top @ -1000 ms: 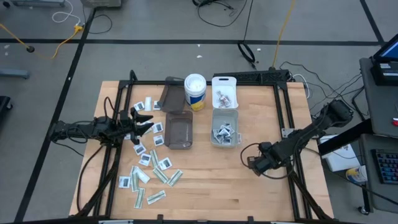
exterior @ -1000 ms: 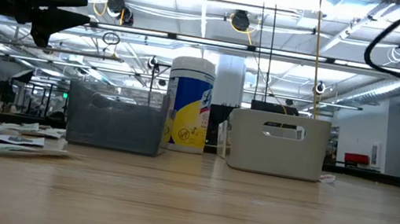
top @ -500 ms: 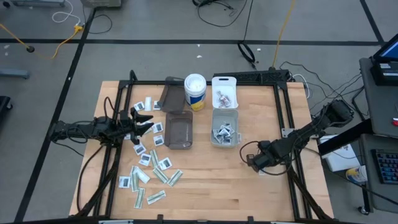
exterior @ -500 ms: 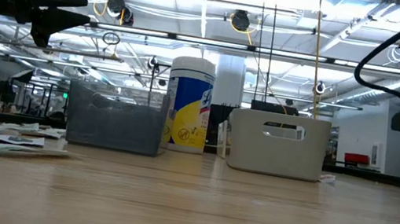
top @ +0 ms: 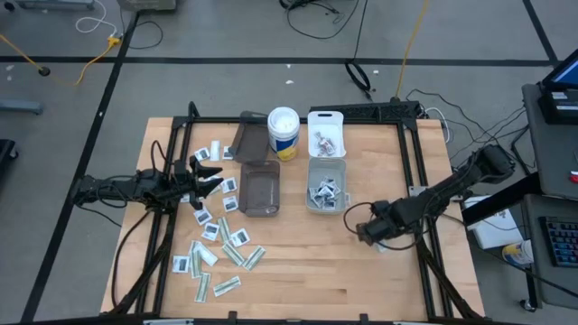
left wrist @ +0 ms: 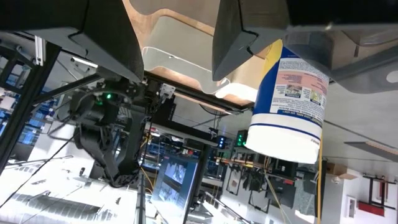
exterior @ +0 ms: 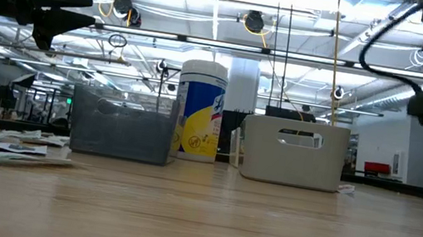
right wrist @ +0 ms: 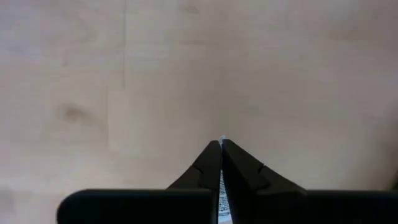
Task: Pick & Place First Aid Supplies
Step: Put the bottom ointment pack into the white bin, then put the ointment pack into the white bin
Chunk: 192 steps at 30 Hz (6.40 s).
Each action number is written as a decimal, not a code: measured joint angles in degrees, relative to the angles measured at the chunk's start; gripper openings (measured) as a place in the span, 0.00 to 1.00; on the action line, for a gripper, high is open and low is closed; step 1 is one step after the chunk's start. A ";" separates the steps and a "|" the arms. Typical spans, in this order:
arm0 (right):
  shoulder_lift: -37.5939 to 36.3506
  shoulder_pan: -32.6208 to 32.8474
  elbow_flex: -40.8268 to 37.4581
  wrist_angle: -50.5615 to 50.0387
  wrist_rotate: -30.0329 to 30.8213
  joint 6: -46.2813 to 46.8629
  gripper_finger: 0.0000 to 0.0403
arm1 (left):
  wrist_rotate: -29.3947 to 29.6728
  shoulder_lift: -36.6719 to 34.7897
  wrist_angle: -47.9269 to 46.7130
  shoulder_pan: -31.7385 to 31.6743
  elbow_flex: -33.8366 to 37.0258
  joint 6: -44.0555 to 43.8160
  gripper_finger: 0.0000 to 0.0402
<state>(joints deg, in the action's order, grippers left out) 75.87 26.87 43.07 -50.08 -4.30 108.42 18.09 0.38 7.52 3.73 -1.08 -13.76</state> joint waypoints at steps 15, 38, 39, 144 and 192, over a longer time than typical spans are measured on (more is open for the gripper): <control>-2.55 -4.06 18.18 -22.24 -2.83 -16.30 0.00 | 0.00 0.00 0.03 0.00 0.00 0.01 0.49; 10.21 -41.01 34.15 -26.91 -3.47 -56.60 0.00 | 0.00 0.00 0.01 0.00 0.00 0.01 0.49; 11.60 -42.92 35.63 -26.89 -3.47 -58.67 0.00 | 0.00 0.00 0.01 0.00 0.00 0.01 0.49; 2.03 -49.46 18.05 -5.88 -3.03 -63.66 0.49 | 0.00 -0.01 0.00 0.00 -0.01 0.01 0.49; 1.05 -37.63 -5.89 26.83 -3.28 -37.02 0.46 | 0.00 -0.01 0.01 0.00 0.00 0.01 0.49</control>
<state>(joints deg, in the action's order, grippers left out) 76.92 -10.76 37.18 -23.25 -7.58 71.40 18.09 0.37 7.52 3.73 -1.08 -13.76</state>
